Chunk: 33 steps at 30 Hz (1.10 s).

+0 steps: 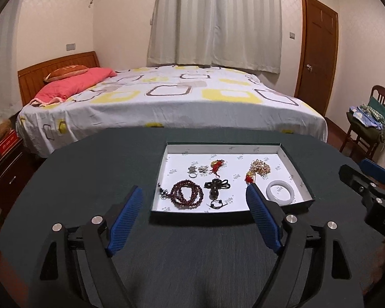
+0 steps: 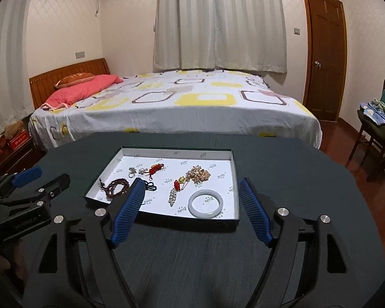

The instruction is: Organize jewelry

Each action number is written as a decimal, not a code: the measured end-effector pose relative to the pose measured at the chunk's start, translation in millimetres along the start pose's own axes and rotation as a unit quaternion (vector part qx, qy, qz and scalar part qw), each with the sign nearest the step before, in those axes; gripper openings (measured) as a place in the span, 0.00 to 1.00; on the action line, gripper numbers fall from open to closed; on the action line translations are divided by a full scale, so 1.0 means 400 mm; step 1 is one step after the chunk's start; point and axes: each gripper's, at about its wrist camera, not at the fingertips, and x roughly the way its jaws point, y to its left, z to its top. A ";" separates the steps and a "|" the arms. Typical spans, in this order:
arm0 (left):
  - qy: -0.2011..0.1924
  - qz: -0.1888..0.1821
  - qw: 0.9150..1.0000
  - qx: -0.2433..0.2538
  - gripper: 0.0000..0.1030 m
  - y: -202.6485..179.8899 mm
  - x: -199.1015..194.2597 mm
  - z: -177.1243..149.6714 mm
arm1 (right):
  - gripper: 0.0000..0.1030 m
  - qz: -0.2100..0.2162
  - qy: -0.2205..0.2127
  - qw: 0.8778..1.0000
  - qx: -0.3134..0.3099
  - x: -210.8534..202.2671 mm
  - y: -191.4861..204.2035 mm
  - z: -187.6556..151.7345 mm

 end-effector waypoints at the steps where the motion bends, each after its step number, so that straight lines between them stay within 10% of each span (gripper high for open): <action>1: -0.001 -0.001 1.000 -0.003 0.78 0.003 -0.011 0.000 | 0.72 -0.001 -0.002 1.000 0.000 -0.015 -0.002 0.000; 33: -0.054 0.017 0.998 -0.021 0.80 0.021 -0.180 -0.015 | 0.73 0.003 -0.043 0.999 -0.008 -0.155 0.037 -0.009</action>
